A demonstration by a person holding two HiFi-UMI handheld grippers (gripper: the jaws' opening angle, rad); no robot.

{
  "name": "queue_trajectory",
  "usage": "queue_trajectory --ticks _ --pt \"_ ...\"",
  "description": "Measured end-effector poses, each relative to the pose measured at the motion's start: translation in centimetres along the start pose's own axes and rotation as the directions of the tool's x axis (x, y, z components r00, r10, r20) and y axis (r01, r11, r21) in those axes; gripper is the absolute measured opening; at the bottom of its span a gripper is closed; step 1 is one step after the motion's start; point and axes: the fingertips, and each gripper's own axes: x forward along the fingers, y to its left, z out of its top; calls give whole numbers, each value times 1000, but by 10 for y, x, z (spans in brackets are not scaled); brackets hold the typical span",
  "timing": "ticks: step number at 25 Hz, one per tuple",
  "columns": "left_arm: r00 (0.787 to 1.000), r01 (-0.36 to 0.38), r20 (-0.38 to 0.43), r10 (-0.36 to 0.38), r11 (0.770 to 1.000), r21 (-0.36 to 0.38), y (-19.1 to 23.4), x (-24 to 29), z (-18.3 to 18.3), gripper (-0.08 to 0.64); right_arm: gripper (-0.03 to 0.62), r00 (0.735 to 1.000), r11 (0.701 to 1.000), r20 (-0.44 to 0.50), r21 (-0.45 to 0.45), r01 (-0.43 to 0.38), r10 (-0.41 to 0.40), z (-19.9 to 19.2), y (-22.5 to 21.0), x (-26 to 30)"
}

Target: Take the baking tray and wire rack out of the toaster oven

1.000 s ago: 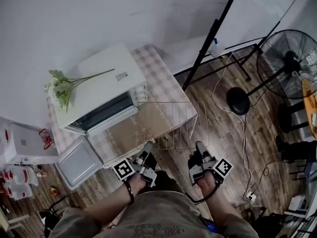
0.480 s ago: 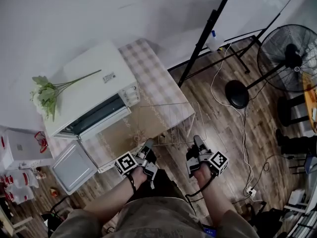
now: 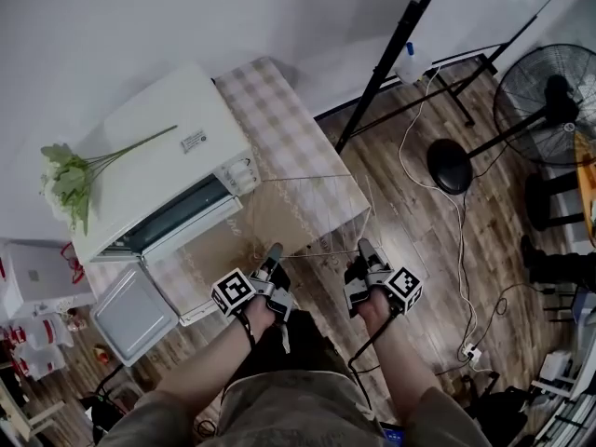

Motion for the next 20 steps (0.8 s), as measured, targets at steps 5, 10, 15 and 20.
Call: queue_trajectory --ticks 5,10,15,20 --pt "1000 -16 -14 16 1000 -16 4 10 5 12 26 999 1000 26 8 30 -30 9 -8 22" --pt "999 -39 -27 38 998 -52 11 20 -3 15 26 998 998 41 -18 54 -53 23 -16 36" --pt "997 -55 -53 52 996 -63 16 25 -7 91 28 996 994 16 -56 92 -91 26 -27 47" --pt "997 -50 -61 46 997 -65 12 24 -11 147 39 993 990 -20 -76 117 -119 25 -38 51"
